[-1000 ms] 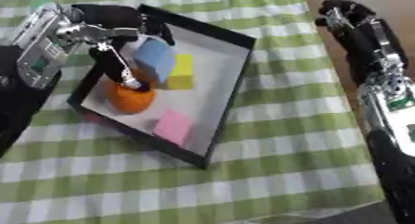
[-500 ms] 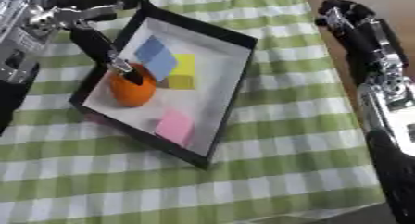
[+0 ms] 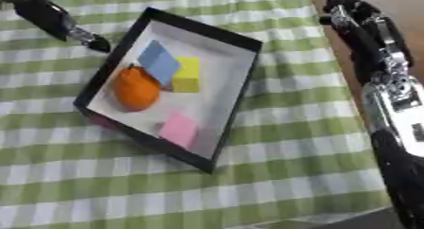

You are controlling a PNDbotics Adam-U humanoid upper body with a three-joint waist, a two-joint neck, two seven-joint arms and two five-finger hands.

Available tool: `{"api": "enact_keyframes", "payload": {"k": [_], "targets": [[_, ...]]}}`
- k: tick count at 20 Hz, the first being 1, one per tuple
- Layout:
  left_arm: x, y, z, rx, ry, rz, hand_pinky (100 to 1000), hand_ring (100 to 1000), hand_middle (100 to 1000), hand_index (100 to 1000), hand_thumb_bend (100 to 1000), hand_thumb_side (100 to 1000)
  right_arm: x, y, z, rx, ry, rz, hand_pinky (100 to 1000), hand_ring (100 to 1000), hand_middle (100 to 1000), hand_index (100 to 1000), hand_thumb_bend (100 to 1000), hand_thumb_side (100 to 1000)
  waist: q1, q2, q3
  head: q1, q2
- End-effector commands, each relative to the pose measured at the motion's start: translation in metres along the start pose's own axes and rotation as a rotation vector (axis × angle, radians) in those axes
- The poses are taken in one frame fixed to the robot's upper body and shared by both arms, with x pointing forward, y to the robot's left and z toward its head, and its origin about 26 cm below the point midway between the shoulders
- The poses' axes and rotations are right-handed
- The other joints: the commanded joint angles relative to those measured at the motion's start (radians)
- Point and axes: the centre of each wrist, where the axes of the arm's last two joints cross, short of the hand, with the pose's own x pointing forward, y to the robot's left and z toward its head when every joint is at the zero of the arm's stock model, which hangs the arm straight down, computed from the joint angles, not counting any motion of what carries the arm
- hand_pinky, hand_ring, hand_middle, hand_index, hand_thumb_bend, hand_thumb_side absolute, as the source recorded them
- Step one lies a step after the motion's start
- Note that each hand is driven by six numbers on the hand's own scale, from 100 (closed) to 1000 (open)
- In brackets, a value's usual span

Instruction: Pick up objects on the table and place them in the box.

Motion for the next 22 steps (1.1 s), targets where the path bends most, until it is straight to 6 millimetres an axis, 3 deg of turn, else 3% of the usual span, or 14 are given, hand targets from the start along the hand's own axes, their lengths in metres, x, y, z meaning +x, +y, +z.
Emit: {"api": "enact_keyframes", "payload": {"k": [1, 4, 6, 9, 16, 22], "targets": [[-0.030, 0.021, 0.021, 0.062, 0.120, 0.026, 872, 855, 818, 870, 732, 559, 0.011, -0.009, -0.003, -0.012, -0.030, 0.026, 964, 753, 702, 725, 100, 476, -0.007, -0.039, 0.002, -0.002, -0.002], [-0.060, 0.017, 0.031, 0.080, 0.247, 0.085, 873, 854, 812, 859, 666, 433, 0.011, -0.009, -0.003, -0.013, -0.029, 0.026, 964, 753, 702, 725, 100, 477, -0.009, -0.035, 0.000, 0.004, -0.002], [-0.076, 0.012, 0.034, 0.080, 0.310, 0.116, 879, 856, 814, 870, 677, 307, 0.010, -0.008, -0.003, -0.010, -0.024, 0.017, 965, 752, 701, 724, 100, 479, -0.009, -0.033, -0.002, 0.010, -0.002], [-0.093, -0.001, 0.037, 0.063, 0.367, 0.187, 884, 856, 806, 858, 684, 216, 0.010, -0.007, -0.003, -0.004, -0.016, 0.004, 965, 752, 701, 724, 100, 482, -0.010, -0.027, -0.009, 0.029, -0.005], [-0.112, -0.014, 0.042, 0.059, 0.464, 0.185, 880, 858, 806, 862, 734, 205, 0.012, -0.008, -0.004, -0.005, -0.024, 0.009, 965, 752, 701, 724, 100, 483, -0.010, -0.009, -0.021, 0.072, -0.025], [-0.119, -0.014, 0.043, 0.097, 0.485, 0.147, 869, 845, 767, 837, 766, 239, 0.013, -0.005, -0.005, 0.005, -0.026, 0.011, 965, 752, 701, 724, 100, 487, -0.010, 0.008, -0.036, 0.087, -0.063]]}}
